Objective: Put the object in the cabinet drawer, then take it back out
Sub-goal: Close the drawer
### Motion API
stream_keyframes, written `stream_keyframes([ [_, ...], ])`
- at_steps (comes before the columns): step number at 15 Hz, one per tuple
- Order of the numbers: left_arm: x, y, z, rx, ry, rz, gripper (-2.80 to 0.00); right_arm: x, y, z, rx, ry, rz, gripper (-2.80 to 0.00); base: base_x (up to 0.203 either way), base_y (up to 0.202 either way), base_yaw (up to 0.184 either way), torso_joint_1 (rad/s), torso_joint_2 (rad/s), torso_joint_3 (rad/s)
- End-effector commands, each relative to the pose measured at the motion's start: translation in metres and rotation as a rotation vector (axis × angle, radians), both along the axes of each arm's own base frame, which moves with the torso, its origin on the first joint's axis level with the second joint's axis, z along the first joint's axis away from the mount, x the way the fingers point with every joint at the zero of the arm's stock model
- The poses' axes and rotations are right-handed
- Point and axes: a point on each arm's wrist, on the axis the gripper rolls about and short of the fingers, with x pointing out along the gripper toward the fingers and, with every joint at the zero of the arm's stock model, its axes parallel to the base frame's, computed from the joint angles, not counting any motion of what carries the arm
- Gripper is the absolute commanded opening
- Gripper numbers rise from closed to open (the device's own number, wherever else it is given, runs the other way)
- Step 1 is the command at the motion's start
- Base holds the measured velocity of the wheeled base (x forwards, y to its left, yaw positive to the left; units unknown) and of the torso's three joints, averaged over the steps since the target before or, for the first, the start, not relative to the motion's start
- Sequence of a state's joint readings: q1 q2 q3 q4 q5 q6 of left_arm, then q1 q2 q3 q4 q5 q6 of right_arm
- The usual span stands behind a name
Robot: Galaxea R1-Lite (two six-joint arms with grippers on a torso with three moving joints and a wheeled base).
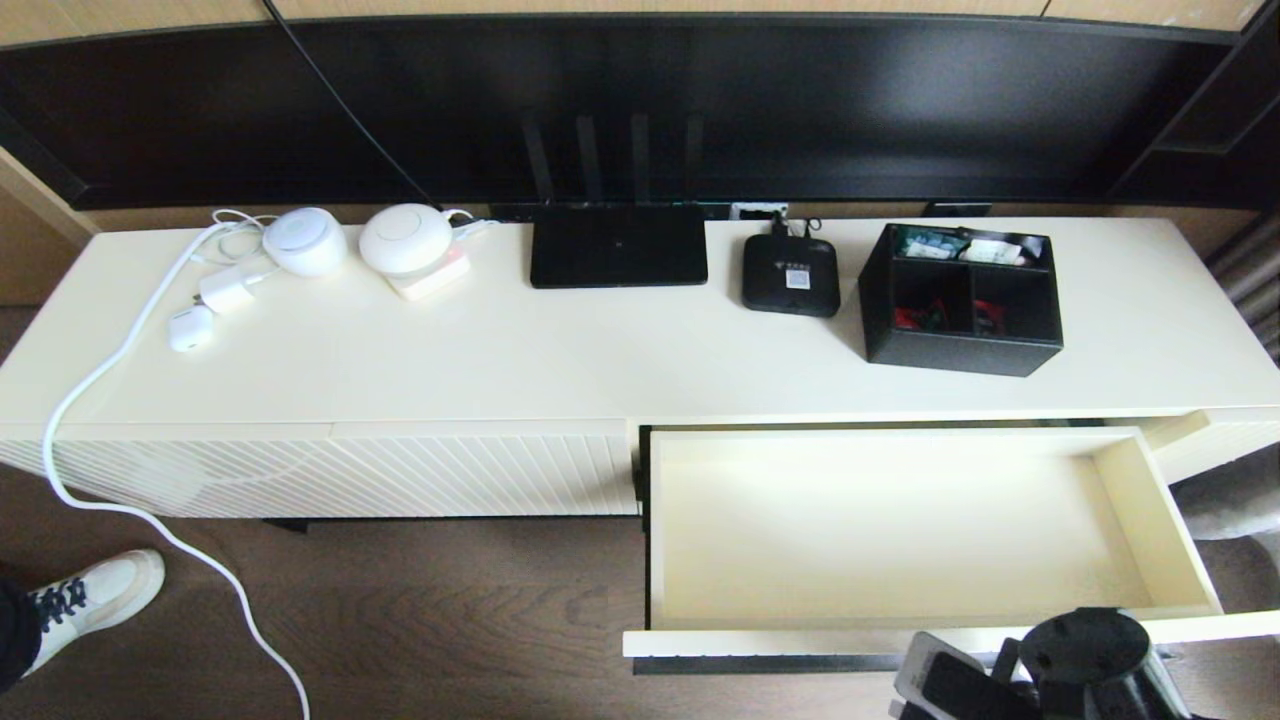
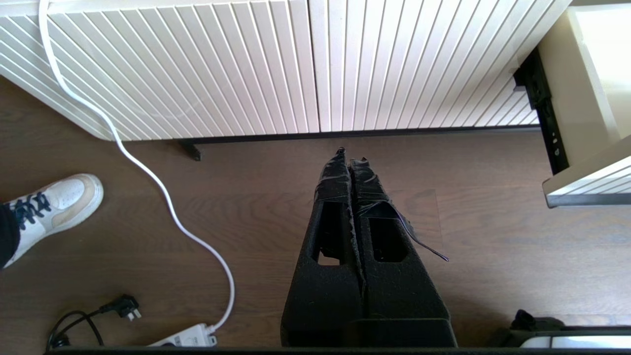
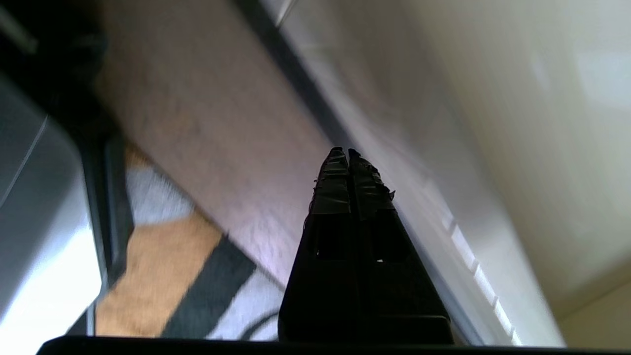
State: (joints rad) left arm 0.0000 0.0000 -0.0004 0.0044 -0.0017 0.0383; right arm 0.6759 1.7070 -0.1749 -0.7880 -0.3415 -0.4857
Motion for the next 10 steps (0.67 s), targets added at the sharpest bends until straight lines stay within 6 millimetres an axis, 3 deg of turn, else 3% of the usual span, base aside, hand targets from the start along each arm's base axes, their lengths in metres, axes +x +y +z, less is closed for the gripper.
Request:
stream_keyframes([
  [1, 0.000, 0.000, 0.000, 0.000, 0.001, 0.000, -2.80, 0.017, 0.012, -0.014, 0.039, -0.053, -0.010, -2.80, 0.000, 0.000, 0.000, 0.000, 0.00, 0.000],
  [10, 0.000, 0.000, 0.000, 0.000, 0.001, 0.000, -2.80, 0.047, 0.030, 0.013, 0.180, -0.334, -0.078, -2.80, 0.000, 0.000, 0.000, 0.000, 0.00, 0.000],
])
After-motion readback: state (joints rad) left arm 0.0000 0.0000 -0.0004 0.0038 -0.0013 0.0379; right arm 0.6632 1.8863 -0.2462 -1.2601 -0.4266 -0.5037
